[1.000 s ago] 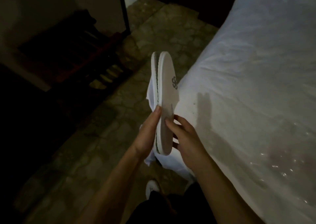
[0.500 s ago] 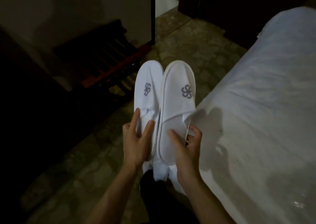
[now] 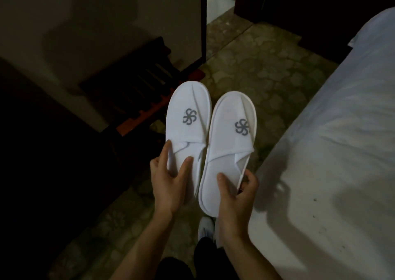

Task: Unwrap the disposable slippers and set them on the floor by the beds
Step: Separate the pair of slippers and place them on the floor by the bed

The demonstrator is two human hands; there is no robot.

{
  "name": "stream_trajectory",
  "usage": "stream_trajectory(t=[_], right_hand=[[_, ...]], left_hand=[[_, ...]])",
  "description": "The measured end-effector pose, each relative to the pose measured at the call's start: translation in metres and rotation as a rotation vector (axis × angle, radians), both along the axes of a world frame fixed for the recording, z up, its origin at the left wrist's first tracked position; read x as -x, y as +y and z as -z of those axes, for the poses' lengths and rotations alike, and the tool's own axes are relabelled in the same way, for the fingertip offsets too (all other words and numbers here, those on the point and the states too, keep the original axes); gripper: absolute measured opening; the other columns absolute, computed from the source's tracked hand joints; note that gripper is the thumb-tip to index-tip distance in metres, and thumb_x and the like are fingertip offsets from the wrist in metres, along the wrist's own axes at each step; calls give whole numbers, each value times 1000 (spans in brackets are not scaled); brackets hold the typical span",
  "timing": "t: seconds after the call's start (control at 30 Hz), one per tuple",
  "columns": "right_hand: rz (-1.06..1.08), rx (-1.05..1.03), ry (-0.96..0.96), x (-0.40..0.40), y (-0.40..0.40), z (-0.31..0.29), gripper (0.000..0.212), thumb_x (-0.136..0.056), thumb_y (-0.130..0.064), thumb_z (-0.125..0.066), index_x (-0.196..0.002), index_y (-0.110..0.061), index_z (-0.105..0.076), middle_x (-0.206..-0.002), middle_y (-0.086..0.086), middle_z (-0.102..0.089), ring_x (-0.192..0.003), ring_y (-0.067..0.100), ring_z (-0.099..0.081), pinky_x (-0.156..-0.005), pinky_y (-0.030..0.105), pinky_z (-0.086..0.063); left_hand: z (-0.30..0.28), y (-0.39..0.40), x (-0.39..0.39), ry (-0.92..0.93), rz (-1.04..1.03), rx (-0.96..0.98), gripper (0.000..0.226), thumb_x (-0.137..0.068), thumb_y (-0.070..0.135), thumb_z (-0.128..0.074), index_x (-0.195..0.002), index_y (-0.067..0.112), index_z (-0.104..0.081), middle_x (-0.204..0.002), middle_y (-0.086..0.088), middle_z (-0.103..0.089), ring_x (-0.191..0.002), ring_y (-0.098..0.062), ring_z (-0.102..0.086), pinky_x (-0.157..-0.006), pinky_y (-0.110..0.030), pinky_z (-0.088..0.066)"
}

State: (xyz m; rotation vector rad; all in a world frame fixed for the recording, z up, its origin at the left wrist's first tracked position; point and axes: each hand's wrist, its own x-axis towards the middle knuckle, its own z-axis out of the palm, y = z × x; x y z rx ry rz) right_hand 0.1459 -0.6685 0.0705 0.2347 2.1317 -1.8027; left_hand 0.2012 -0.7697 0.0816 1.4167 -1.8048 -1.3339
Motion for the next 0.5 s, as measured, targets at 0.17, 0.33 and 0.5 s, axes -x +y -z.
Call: stream_trajectory(t=[0.17, 0.33, 0.5], right_hand=[[37, -47, 23, 8, -28, -7, 65, -66, -56, -71, -122, -48, -38, -128, 0, -57, -112, 22, -62, -93, 47, -53], [30, -82, -1, 19, -48, -2, 67, -78, -38, -75, -134, -30, -38, -131, 2, -55, -112, 23, -60, -95, 48, -52], [116, -183, 25, 17, -73, -1, 75, -69, -60, -69, -133, -34, -39, -131, 1, -58, -115, 23, -59, -97, 49, -49]], left_hand=[[-2, -26, 13, 0, 42, 30, 70, -85, 46, -64, -147, 41, -32, -121, 11, -38, -113, -14, -50, -98, -42, -51], [4, -48, 19, 27, 79, -18, 85, -80, 43, -68, -150, 37, -21, -149, 9, -35, -132, -14, -41, -106, -43, -42], [13, -80, 27, -40, 137, -64, 86, -77, 40, -71, -148, 34, -24, -152, 2, -38, -135, -19, -42, -108, -49, -42]])
